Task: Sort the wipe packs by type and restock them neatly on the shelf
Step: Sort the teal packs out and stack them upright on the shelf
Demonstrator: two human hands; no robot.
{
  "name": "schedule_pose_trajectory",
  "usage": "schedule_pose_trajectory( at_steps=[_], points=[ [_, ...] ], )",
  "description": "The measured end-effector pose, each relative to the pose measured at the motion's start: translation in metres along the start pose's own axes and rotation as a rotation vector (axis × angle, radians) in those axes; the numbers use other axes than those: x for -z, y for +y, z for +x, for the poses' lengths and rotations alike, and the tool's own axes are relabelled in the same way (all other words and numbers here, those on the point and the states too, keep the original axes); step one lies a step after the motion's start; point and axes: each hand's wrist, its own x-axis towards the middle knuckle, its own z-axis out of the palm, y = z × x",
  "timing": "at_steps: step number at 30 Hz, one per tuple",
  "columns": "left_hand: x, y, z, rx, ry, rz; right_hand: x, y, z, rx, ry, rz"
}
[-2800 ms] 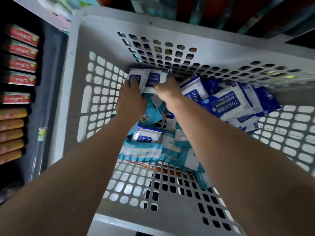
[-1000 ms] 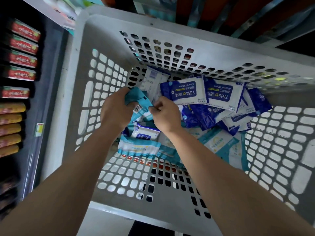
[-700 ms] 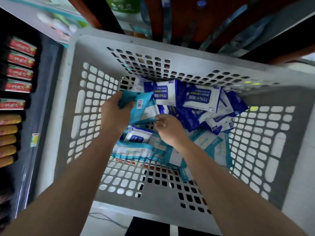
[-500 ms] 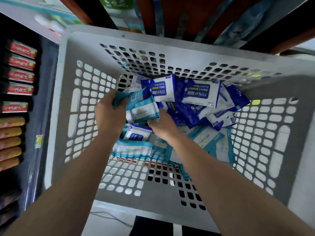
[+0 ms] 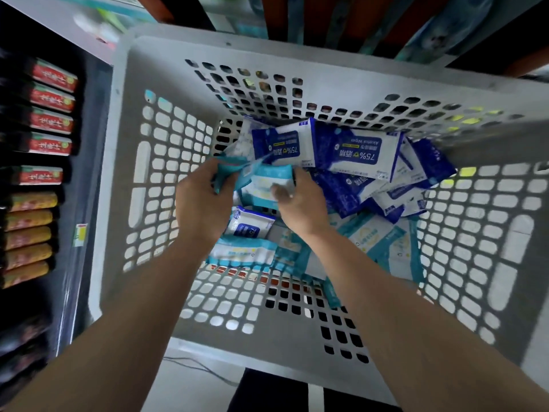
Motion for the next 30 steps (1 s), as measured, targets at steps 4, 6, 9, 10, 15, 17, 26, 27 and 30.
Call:
schedule_pose_trajectory(
  at_steps=[4, 6, 9, 10, 15, 17, 26, 27, 30],
  points=[
    [-0.02, 0.023, -0.029, -0.444, -0.127, 0.008, 0.066, 0.022, -0.024, -0.029, 0.076, -0.179],
    [-0.033, 0.032, -0.047, -0.564, -0.259, 0.032, 0.099, 0.038, -0.032, -0.179, -0.04, -0.173],
    [-0.061, 0.031, -0.073, -0.544, -0.795, 0.19, 0.128, 0.059, -0.043, -0.319, -0.246, -0.495],
    [-0.069, 0.026, -0.079, -0.485, -1.032, 0.325, 0.132, 0.066, -0.046, -0.331, -0.296, -0.619],
    [-0.087, 0.012, -0.084, -0.448, -1.319, 0.533, 0.121, 0.101, -0.049, -0.338, -0.219, -0.853],
    [-0.088, 0.015, -0.082, -0.407, -1.312, 0.524, 0.115, 0.101, -0.045, -0.312, -0.194, -0.965],
    [-0.04, -0.006, -0.032, -0.102, -0.385, 0.414, 0.067, 0.052, -0.045, 0.019, -0.27, -0.938],
    [-0.035, -0.016, -0.025, -0.067, -0.322, 0.469, 0.054, 0.046, -0.044, 0.072, -0.306, -0.857],
    [-0.022, -0.04, -0.003, 0.044, -0.367, 0.636, 0.013, 0.033, -0.031, 0.152, -0.392, -0.678]
  ],
)
